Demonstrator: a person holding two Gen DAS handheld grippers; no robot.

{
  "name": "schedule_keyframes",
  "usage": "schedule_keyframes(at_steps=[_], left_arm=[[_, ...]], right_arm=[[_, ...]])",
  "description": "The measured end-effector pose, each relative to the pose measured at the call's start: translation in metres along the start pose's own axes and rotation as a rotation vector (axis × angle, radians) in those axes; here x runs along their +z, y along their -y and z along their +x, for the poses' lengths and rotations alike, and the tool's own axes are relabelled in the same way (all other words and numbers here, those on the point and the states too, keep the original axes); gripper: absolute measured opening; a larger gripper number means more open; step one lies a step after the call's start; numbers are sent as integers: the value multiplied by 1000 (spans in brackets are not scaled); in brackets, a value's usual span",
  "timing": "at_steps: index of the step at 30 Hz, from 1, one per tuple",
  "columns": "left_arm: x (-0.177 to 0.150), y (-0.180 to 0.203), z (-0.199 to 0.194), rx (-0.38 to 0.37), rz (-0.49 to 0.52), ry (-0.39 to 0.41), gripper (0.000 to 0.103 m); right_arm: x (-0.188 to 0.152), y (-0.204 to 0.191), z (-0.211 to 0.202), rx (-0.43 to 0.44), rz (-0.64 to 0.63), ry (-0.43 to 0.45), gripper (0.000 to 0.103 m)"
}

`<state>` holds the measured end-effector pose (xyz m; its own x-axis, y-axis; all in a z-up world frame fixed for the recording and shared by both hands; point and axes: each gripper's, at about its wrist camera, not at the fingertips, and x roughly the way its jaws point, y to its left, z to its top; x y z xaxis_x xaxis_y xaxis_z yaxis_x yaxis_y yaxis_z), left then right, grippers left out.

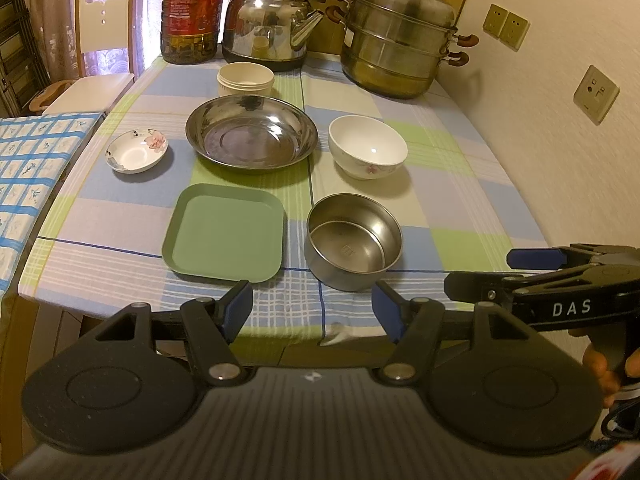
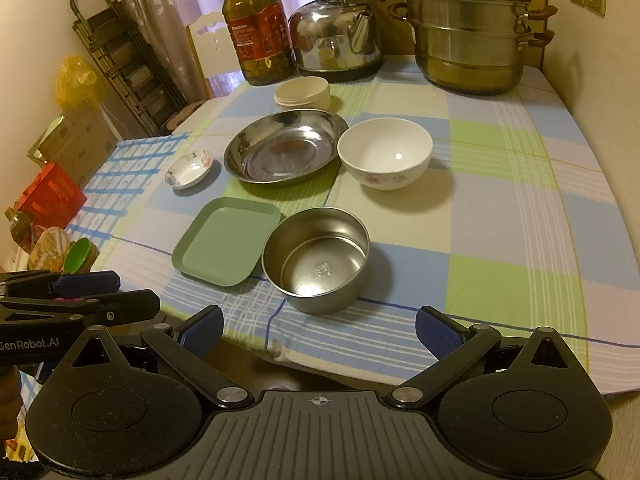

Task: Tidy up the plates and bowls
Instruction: 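Move the right tool toward the green square plate and close on its rim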

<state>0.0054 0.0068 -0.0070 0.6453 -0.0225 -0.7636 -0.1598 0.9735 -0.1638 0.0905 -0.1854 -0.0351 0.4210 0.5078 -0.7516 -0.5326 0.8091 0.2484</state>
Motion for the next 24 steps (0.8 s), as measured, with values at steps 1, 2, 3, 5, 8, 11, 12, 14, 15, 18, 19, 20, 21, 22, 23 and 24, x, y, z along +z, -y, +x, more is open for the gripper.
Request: schedule_keyframes(at_steps=[1,2,3,5,8,11,12,14,15,18,19,20,21,22,23,24], left_arm=[[0,0,0,0,0,1,64],[0,0,0,0,0,1,64],[0,0,0,0,0,1,64],[0,0,0,0,0,0,64],[0,-1,0,0,-2,0,64],[2,0,2,5,-7,-3,64],[3,-1,2,8,-10,-3,64],[5,-5,4,14,-19,-6,64],[6,-6,4,16,-22,-9,64],[10,-17,6,17,-25,-15,64],[12,-21,7,16,-22,-15,64],[14,-24,8,14,-18,-14,64],[16,-27,10,13,-13,-14,64],[18,-30,12,11,-7,-15,64],[20,-34,14,9,-3,-18,64],[23,-39,16,6,1,-21,64]], right_arm=[[0,1,1,0,1,0,102],[0,1,0,1,1,1,102],[0,1,1,1,0,0,102],[1,2,0,2,2,1,102],[1,2,0,2,4,0,102],[4,1,-1,9,11,1,102],[4,0,-1,12,13,1,102],[4,0,0,21,16,2,102],[3,0,1,25,19,1,102],[3,0,4,30,35,1,102],[3,0,5,30,43,1,102],[4,0,6,30,52,2,102],[3,1,7,29,62,3,102],[4,1,9,28,72,5,102],[4,1,10,26,82,7,102],[4,1,12,23,94,9,102]])
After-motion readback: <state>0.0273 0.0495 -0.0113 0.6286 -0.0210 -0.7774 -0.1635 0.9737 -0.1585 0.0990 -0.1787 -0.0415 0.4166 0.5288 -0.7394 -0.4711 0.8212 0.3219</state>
